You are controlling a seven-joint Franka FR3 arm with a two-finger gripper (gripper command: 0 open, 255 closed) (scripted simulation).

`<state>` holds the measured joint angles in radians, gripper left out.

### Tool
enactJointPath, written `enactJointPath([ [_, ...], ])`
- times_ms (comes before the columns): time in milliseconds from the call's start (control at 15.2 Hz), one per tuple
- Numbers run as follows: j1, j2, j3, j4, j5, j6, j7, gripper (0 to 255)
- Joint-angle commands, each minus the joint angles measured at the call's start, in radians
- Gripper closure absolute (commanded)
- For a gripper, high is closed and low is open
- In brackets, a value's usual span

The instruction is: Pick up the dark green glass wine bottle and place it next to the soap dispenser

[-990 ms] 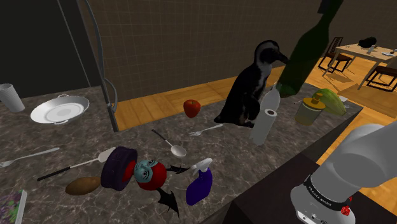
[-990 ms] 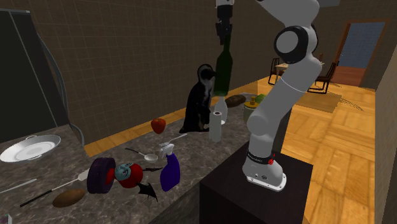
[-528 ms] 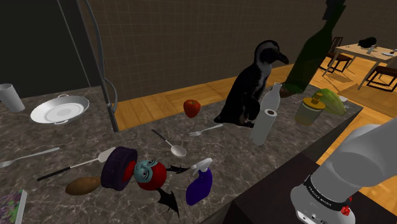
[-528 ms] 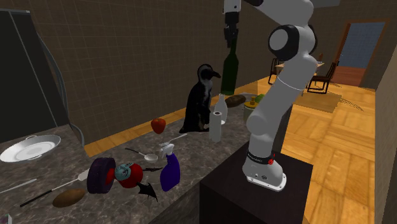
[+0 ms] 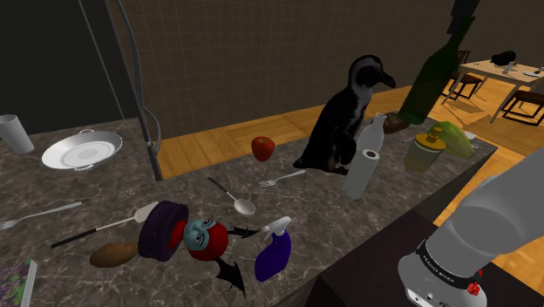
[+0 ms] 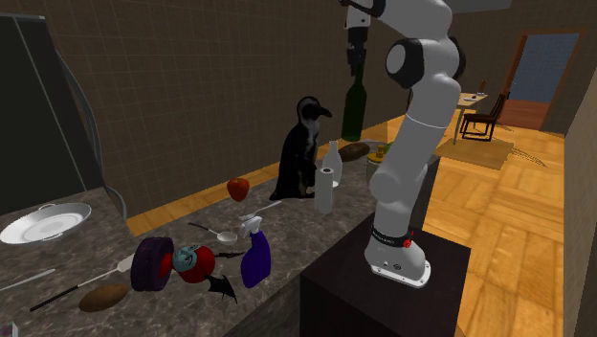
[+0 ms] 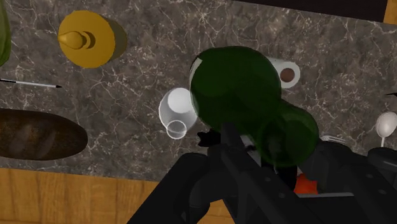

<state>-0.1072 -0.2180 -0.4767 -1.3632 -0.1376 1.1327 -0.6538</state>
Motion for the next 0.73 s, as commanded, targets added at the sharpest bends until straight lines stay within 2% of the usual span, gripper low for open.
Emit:
enactJointPath([
  [0,-0.016,0.058,-0.05,0.04,0.018,0.018,-0.064,255],
  [330,-0.09,0.237,-0.17,0.177,0.112,0.039,-0.228,255],
  [462,-0.142,0.327,-0.211,0.254,0.171,0.035,-0.296,255],
  [594,-0.218,0.433,-0.242,0.356,0.248,0.017,-0.365,255],
  [660,-0.208,0.413,-0.234,0.316,0.231,0.041,-0.356,255],
])
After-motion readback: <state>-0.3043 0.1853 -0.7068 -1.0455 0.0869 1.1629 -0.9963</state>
